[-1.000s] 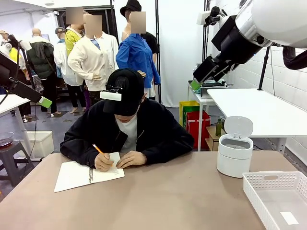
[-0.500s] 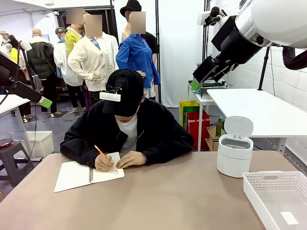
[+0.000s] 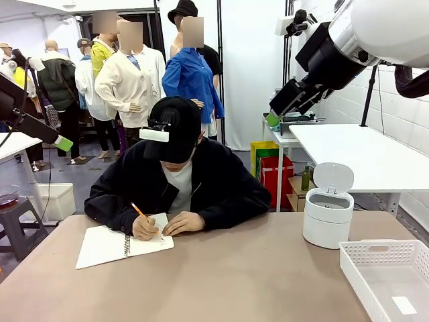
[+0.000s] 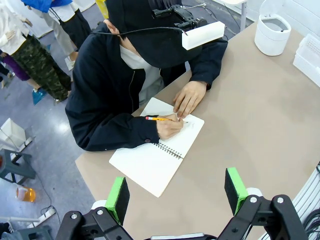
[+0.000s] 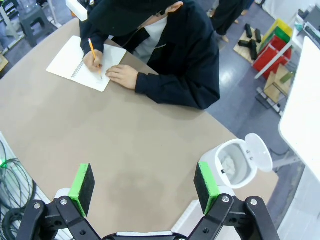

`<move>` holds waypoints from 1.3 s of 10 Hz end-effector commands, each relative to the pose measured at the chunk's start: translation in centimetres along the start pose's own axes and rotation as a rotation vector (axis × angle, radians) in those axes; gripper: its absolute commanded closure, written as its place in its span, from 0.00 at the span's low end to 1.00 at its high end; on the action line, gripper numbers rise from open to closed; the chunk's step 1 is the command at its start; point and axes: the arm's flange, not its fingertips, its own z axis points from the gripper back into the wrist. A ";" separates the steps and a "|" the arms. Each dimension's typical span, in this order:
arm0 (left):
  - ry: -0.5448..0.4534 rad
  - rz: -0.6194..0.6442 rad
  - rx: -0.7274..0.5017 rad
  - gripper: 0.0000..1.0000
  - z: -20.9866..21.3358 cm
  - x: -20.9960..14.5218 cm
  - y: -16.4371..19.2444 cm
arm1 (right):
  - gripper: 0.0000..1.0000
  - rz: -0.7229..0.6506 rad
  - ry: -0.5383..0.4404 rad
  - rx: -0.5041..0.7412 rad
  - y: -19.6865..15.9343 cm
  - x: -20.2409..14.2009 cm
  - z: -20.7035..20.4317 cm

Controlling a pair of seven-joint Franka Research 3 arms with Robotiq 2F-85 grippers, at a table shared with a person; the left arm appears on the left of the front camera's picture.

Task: Sort the paper based on its condition.
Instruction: If a person hands you a paper, place it in the Organizing basket , and if it's crumpled, put it in the Trash can.

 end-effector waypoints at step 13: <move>-0.014 0.004 -0.005 0.00 -0.2 0.1 0.1 | 0.00 -0.035 -0.054 0.026 0.2 0.3 0.5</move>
